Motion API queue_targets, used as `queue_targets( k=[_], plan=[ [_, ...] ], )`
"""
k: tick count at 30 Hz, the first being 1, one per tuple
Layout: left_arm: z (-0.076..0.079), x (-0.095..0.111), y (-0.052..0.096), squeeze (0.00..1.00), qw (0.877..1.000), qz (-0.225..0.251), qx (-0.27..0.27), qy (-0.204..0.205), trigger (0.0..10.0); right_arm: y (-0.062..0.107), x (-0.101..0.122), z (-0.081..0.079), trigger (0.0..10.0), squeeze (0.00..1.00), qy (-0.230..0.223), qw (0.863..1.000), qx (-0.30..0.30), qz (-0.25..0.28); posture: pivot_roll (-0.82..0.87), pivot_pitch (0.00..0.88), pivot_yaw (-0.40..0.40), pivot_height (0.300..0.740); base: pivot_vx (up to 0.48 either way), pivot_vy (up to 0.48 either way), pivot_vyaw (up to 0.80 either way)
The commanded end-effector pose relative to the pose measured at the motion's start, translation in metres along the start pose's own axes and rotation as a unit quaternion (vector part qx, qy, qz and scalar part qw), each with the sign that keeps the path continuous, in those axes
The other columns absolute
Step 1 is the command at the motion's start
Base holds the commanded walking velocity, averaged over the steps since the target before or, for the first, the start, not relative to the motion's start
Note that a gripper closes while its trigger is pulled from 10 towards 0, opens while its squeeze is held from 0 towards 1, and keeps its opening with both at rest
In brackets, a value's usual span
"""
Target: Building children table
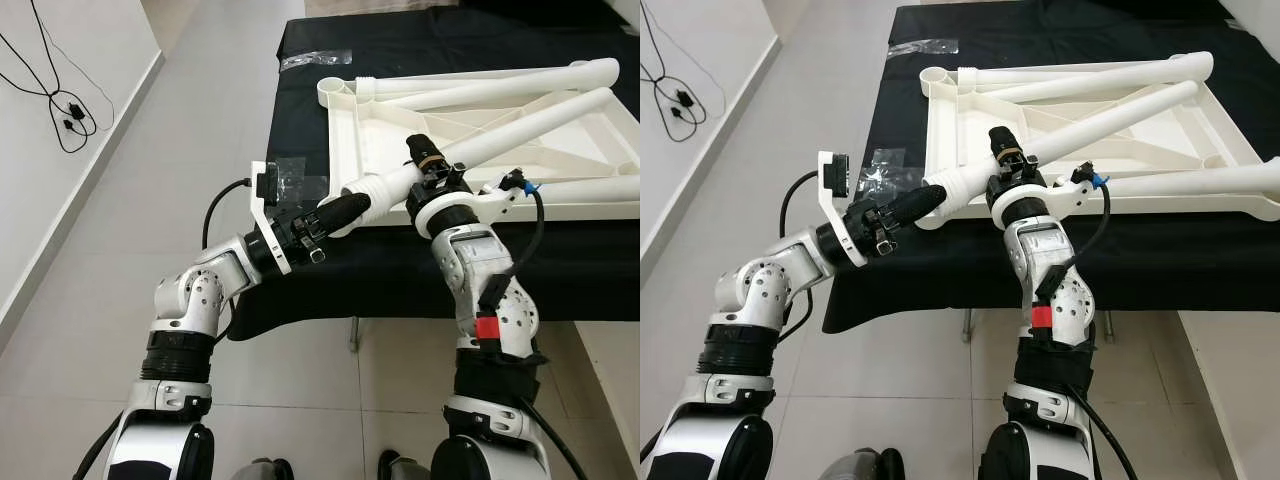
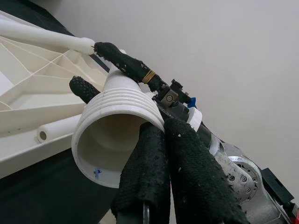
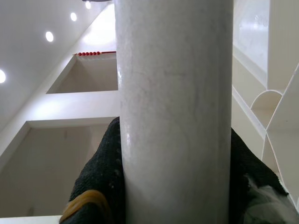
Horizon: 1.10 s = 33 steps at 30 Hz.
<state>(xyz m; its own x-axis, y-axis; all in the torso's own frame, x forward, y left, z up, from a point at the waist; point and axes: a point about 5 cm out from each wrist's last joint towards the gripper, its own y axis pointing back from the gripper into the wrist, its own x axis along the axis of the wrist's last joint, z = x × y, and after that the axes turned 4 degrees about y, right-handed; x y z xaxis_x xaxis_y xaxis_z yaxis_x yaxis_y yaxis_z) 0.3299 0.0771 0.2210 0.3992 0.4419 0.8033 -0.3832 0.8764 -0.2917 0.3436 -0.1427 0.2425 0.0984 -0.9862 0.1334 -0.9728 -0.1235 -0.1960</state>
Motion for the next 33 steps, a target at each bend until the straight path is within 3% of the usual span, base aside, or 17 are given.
queue_targets(
  k=[1,2,6,7,8,15,16,17,22,24,26,28,29,31,32,33],
  plan=[
    [0.003,-0.007,0.001,0.0,1.0,-0.014,-0.011,0.009,0.0,0.0,0.0,0.003,0.0,0.0,-0.005,1.0,-0.005,0.005,0.01,0.162,0.021,0.74,0.0,0.0,0.0],
    [0.002,-0.009,0.002,0.0,1.0,-0.023,0.0,0.011,10.0,0.0,0.0,0.004,0.0,0.0,-0.005,1.0,-0.006,0.006,0.01,0.158,0.021,0.74,0.0,0.0,0.0],
    [0.002,-0.011,0.004,0.0,0.999,-0.026,0.01,0.018,10.0,0.0,0.0,0.003,0.0,0.0,-0.004,1.0,-0.005,0.006,0.01,0.154,0.022,0.74,0.0,0.0,0.0],
    [0.002,-0.014,0.007,0.15,0.999,-0.028,0.018,0.021,10.0,0.0,0.0,0.002,0.0,0.0,-0.004,1.0,-0.002,0.006,0.02,0.151,0.021,0.74,0.0,0.0,0.0],
    [0.002,-0.016,0.012,1.0,0.999,-0.026,0.027,0.023,10.0,-0.001,-0.001,0.001,0.0,0.0,-0.004,1.0,0.001,0.005,0.02,0.147,0.02,0.74,0.0,0.0,0.0],
    [0.001,-0.02,0.027,1.0,0.998,-0.016,0.059,0.019,10.0,-0.004,-0.002,-0.006,0.0,0.0,-0.004,1.0,0.018,0.0,0.02,0.134,0.012,0.74,0.0,0.0,0.0],
    [0.0,-0.021,0.03,0.17,0.997,-0.011,0.071,0.019,10.0,-0.004,-0.003,-0.007,0.0,0.0,-0.004,1.0,0.02,-0.001,0.02,0.133,0.011,0.74,0.0,0.0,0.0],
    [0.001,-0.021,0.033,0.0,0.997,-0.003,0.079,0.017,10.0,-0.004,-0.003,-0.008,0.0,0.0,-0.001,1.0,0.022,-0.003,0.02,0.127,0.01,0.74,0.0,0.0,0.0],
    [0.011,-0.02,0.043,0.0,0.995,0.019,0.094,0.009,10.0,-0.001,-0.007,-0.013,0.0,0.0,0.043,0.998,0.043,-0.02,0.03,0.116,0.005,0.74,0.0,0.0,0.0],
    [0.018,-0.02,0.048,0.0,0.995,0.013,0.099,-0.007,10.0,0.0,-0.008,-0.012,0.0,0.0,0.083,0.995,0.048,-0.029,0.04,0.11,0.0,0.74,0.0,0.0,0.0],
    [0.018,-0.02,0.048,0.0,0.995,0.013,0.099,-0.007,10.0,0.0,-0.008,-0.012,0.0,0.0,0.083,0.995,0.048,-0.029,0.04,0.11,0.0,0.74,0.0,0.0,0.0],
    [0.022,-0.025,0.06,0.0,0.991,-0.019,0.123,-0.048,10.0,0.002,-0.009,-0.008,0.0,0.0,0.145,0.987,0.054,-0.041,0.04,0.101,-0.009,0.74,0.0,0.0,0.0],
    [0.022,-0.025,0.06,0.0,0.991,-0.019,0.123,-0.048,10.0,0.002,-0.009,-0.008,0.0,0.0,0.145,0.987,0.054,-0.041,0.04,0.101,-0.009,0.74,0.0,0.0,0.0],
    [0.023,-0.034,0.079,0.0,0.973,-0.083,0.172,-0.129,10.0,0.006,-0.013,-0.007,0.0,0.0,0.27,0.959,0.071,-0.054,0.05,0.095,-0.016,0.74,0.0,0.0,0.0],
    [0.022,-0.036,0.085,0.07,0.964,-0.099,0.191,-0.155,10.0,0.007,-0.017,-0.008,0.0,0.0,0.327,0.939,0.082,-0.059,0.05,0.091,-0.021,0.74,0.0,0.0,0.0],
    [0.022,-0.037,0.088,1.0,0.959,-0.105,0.201,-0.169,10.0,0.008,-0.02,-0.008,0.0,0.0,0.359,0.927,0.089,-0.063,0.05,0.091,-0.021,0.74,0.0,0.0,0.0]
  ],
)
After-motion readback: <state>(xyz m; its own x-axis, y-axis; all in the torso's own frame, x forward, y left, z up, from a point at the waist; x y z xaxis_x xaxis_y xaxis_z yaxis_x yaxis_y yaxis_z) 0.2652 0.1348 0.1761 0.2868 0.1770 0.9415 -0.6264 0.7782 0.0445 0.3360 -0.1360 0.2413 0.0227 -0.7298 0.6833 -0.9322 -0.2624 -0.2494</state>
